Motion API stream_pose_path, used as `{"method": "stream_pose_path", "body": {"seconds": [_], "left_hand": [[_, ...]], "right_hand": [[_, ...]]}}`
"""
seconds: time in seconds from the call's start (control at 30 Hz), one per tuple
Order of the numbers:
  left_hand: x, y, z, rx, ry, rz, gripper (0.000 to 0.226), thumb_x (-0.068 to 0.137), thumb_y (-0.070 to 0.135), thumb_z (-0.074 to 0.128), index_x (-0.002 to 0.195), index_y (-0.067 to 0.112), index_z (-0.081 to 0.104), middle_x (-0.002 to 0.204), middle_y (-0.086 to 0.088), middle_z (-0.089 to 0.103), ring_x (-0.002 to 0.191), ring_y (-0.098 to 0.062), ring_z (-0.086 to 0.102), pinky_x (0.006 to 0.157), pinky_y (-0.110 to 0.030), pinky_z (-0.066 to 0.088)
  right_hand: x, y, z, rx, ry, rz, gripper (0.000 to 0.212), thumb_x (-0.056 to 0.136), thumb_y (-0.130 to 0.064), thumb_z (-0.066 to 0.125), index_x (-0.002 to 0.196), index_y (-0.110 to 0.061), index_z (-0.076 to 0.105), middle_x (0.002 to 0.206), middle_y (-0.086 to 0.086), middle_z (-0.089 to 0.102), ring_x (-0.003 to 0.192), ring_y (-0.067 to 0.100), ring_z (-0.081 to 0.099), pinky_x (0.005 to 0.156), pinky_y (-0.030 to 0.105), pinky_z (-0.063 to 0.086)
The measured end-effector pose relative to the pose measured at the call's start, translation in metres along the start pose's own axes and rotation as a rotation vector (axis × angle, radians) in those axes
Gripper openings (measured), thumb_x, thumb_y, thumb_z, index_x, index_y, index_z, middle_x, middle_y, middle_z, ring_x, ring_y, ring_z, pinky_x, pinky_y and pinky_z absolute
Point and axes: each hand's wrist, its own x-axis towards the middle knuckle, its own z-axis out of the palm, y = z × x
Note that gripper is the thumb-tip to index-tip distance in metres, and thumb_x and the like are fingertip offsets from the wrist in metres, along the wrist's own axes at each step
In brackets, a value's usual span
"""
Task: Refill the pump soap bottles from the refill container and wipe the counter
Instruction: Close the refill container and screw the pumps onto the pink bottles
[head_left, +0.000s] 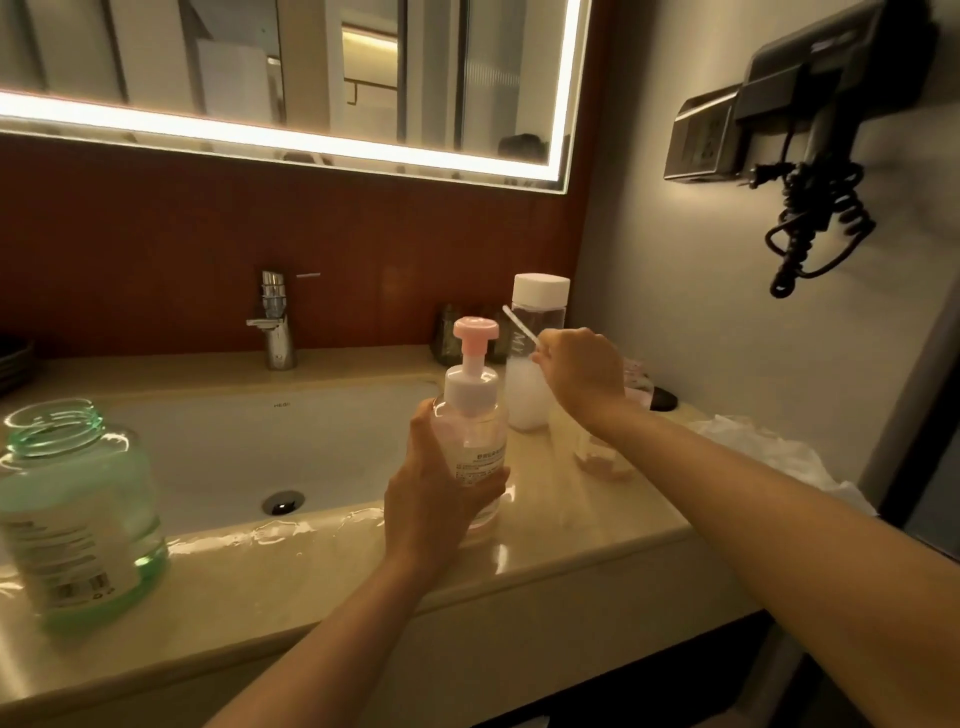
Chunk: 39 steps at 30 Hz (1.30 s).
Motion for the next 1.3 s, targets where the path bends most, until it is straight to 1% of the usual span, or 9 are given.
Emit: {"method": "stream_pose_path", "body": {"seconds": [0.13, 0.27, 0.43, 0.7, 0.8, 0.9, 1.0, 1.13, 1.3], "left_hand": [[0.001, 0.0, 0.001, -0.018, -0.024, -0.006, 0.095, 0.064, 0.038, 0.081, 0.137, 0.02, 0.022, 0.124, -0.003, 0.054, 0.099, -0.026, 0.06, 0.074, -0.035, 0.051], [0.01, 0.003, 0.012, -0.038, -0.08, -0.047, 0.098, 0.067, 0.04, 0.078, 0.14, 0.02, 0.017, 0.13, -0.004, 0.05, 0.103, -0.031, 0.059, 0.076, -0.039, 0.05], [0.024, 0.016, 0.037, -0.116, -0.166, -0.03, 0.096, 0.075, 0.027, 0.074, 0.143, 0.015, 0.008, 0.143, -0.007, 0.034, 0.119, -0.03, 0.049, 0.088, -0.046, 0.047], [0.058, 0.02, 0.088, -0.236, -0.227, -0.077, 0.092, 0.078, 0.02, 0.073, 0.142, 0.025, 0.008, 0.135, -0.006, 0.037, 0.116, -0.028, 0.049, 0.089, -0.049, 0.05], [0.071, 0.025, 0.1, -0.131, -0.218, -0.116, 0.094, 0.079, 0.023, 0.072, 0.146, 0.019, 0.007, 0.14, -0.01, 0.034, 0.125, -0.03, 0.043, 0.098, -0.048, 0.044], [0.062, 0.043, 0.098, 0.065, -0.032, -0.137, 0.094, 0.078, 0.028, 0.072, 0.147, 0.012, 0.01, 0.146, -0.013, 0.025, 0.131, -0.029, 0.031, 0.107, -0.043, 0.034], [0.04, 0.054, 0.102, 0.053, 0.154, 0.082, 0.079, 0.073, 0.033, 0.076, 0.135, 0.013, 0.032, 0.135, -0.015, 0.04, 0.116, -0.029, 0.042, 0.096, -0.036, 0.039], [0.03, 0.068, 0.118, -0.131, -0.027, 0.075, 0.075, 0.075, 0.035, 0.074, 0.134, 0.014, 0.034, 0.135, -0.008, 0.042, 0.119, -0.021, 0.043, 0.098, -0.036, 0.042], [0.044, 0.089, 0.133, -0.228, -0.065, 0.046, 0.078, 0.077, 0.033, 0.073, 0.139, 0.017, 0.028, 0.141, -0.003, 0.04, 0.125, -0.019, 0.041, 0.099, -0.024, 0.034]], "right_hand": [[0.01, 0.001, -0.042, 0.189, 0.197, 0.058, 0.024, 0.092, -0.025, 0.055, 0.104, -0.008, 0.067, 0.096, 0.009, 0.071, 0.083, 0.024, 0.067, 0.065, 0.023, 0.046], [0.009, 0.023, -0.07, 0.135, 0.299, 0.112, 0.023, 0.094, -0.023, 0.051, 0.108, -0.015, 0.067, 0.092, 0.011, 0.071, 0.082, 0.03, 0.065, 0.069, 0.031, 0.051], [-0.008, 0.062, -0.077, 0.14, 0.311, 0.101, 0.031, 0.094, -0.01, 0.048, 0.123, -0.011, 0.06, 0.102, 0.016, 0.07, 0.086, 0.031, 0.066, 0.068, 0.02, 0.038], [-0.024, 0.088, -0.06, 0.36, 0.321, 0.149, 0.038, 0.097, -0.019, 0.044, 0.133, -0.006, 0.048, 0.11, 0.014, 0.066, 0.095, 0.024, 0.065, 0.087, 0.029, 0.052], [-0.027, 0.096, -0.053, 0.342, 0.376, 0.178, 0.038, 0.096, -0.025, 0.046, 0.13, -0.008, 0.052, 0.111, 0.014, 0.066, 0.095, 0.026, 0.065, 0.09, 0.04, 0.053], [-0.027, 0.101, -0.052, 0.318, 0.435, 0.17, 0.037, 0.093, -0.027, 0.051, 0.124, -0.007, 0.057, 0.108, 0.015, 0.067, 0.093, 0.027, 0.066, 0.087, 0.041, 0.054], [-0.026, 0.108, -0.054, 0.213, 0.462, 0.086, 0.034, 0.091, -0.025, 0.056, 0.118, -0.007, 0.062, 0.102, 0.016, 0.069, 0.086, 0.031, 0.068, 0.081, 0.041, 0.056], [-0.023, 0.125, -0.059, 0.066, 0.416, -0.002, 0.03, 0.09, -0.022, 0.059, 0.114, -0.006, 0.064, 0.101, 0.017, 0.07, 0.087, 0.034, 0.069, 0.077, 0.041, 0.056], [-0.019, 0.135, -0.064, -0.066, 0.395, -0.095, 0.028, 0.086, -0.017, 0.063, 0.109, -0.002, 0.066, 0.101, 0.019, 0.07, 0.089, 0.035, 0.069, 0.073, 0.043, 0.056]]}}
